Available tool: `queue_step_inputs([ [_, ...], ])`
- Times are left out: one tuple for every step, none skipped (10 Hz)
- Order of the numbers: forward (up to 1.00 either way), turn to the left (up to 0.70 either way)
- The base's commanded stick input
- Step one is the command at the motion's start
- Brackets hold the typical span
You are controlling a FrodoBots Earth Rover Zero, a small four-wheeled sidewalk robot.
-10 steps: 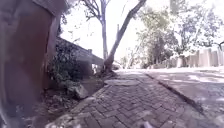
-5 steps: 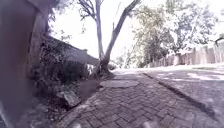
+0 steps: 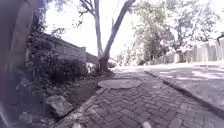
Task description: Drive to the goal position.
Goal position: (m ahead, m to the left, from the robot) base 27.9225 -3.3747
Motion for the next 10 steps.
queue_step_inputs([
  [0.7, 0.0],
  [0.7, -0.02],
  [0.7, -0.19],
  [0.7, -0.35],
  [0.7, -0.35],
  [0.7, -0.35],
  [0.7, 0.0],
  [0.7, 0.0],
  [0.7, -0.1],
  [0.7, -0.27],
])
